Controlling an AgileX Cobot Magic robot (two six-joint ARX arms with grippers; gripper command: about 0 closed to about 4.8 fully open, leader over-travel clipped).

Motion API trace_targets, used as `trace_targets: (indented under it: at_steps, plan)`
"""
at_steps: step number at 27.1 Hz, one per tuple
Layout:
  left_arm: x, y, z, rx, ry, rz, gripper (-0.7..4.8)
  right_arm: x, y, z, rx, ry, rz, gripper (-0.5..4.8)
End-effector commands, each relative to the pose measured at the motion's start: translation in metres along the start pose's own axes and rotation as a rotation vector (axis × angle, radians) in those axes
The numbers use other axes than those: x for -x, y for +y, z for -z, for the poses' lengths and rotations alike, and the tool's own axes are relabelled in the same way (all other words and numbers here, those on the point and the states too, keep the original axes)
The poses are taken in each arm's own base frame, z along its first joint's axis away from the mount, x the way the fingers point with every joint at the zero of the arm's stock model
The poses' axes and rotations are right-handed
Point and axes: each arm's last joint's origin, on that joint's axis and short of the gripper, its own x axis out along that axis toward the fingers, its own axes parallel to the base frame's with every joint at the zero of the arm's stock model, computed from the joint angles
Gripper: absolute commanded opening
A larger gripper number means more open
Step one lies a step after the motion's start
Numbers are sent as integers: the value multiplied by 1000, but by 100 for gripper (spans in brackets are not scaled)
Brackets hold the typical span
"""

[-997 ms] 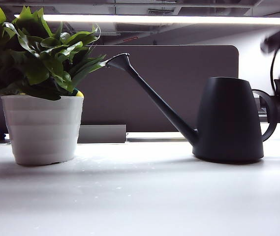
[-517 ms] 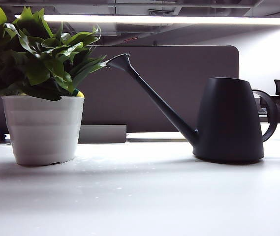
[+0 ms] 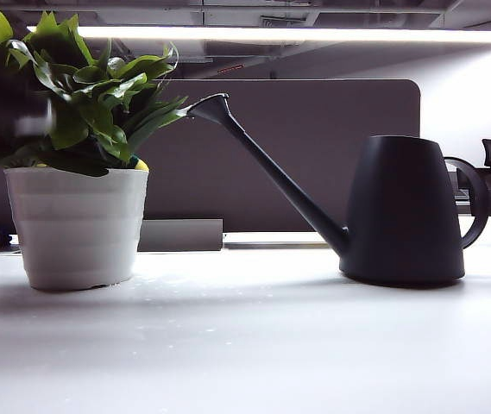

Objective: Pick up the watering can from the table, water the potted plant, and put the can back.

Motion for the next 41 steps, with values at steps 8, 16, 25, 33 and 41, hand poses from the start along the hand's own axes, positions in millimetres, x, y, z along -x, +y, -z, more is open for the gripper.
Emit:
trace_targets:
  at_steps: [8,16,25,33,41]
  plan:
    - [-3,3,16,26,32,24,-5,0,3,3,-4,26,-93,-1]
    - [-3,3,17,26,32,24,-5,0,3,3,-4,23,-93,-1]
    - [15,41,4,57,-126,-357,-5,13,-19,-14,-33,-199,109,-1]
    - [46,65,-7,37,-316,-737,-5,18,-41,-15,-55,-218,339,-1]
    - [46,64,-7,36,-312,-723,-5,18,-41,-15,-55,-217,337,-1]
